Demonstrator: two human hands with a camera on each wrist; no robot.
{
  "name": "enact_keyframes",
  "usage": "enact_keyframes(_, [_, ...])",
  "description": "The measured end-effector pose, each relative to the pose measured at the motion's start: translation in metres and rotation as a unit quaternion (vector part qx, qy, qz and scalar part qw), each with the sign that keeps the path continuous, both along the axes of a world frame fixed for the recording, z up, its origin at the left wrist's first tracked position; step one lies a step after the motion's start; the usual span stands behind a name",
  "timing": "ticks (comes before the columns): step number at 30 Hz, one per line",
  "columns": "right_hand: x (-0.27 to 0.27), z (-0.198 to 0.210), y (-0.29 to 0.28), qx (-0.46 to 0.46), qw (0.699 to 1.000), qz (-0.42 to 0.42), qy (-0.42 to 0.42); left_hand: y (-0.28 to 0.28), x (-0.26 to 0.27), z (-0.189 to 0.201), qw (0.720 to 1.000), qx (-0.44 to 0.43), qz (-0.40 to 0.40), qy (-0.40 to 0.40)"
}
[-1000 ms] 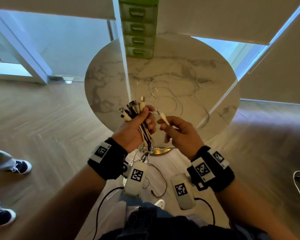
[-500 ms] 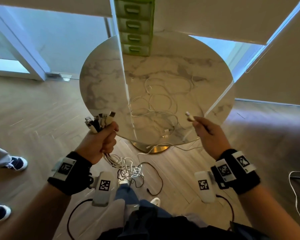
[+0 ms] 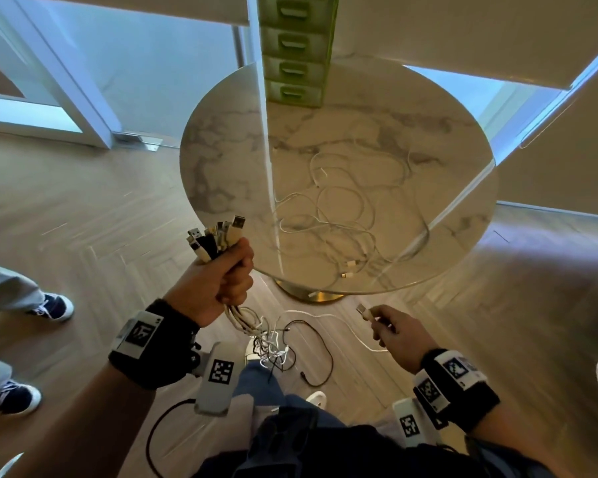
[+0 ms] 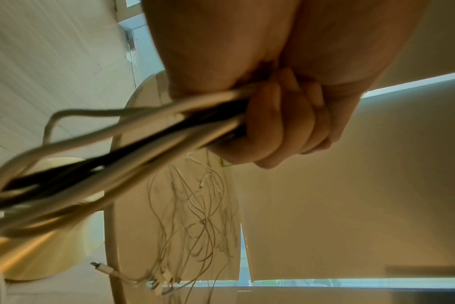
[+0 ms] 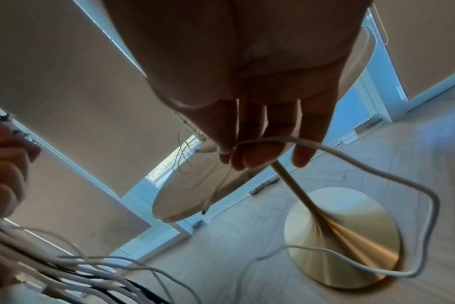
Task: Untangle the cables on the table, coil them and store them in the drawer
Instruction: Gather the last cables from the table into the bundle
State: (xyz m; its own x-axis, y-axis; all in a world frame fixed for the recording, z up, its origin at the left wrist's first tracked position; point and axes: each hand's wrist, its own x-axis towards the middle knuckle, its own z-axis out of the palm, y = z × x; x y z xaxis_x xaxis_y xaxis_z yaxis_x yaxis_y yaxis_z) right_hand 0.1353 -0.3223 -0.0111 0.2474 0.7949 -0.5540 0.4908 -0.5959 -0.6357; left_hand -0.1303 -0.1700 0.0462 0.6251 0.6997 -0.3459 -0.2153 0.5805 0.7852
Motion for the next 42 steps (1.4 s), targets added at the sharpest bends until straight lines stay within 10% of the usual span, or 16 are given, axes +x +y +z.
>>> enact_keyframes(10, [-0.051, 0.075, 0.055, 0.234, 0.945, -0.071, 0.216, -0.027, 0.042, -0.015, 0.991, 0.034, -0.101, 0.084])
enact_keyframes(28, [-0.072, 0.085, 0.076, 0.252, 0.942, -0.002, 0.220, -0.026, 0.061, -0.003, 0.982, 0.098, -0.075, 0.141])
enact_keyframes(42, [-0.051, 0.064, 0.063, 0.234, 0.895, -0.235, 0.300, -0.019, 0.065, 0.001, 0.998, 0.022, -0.053, 0.038])
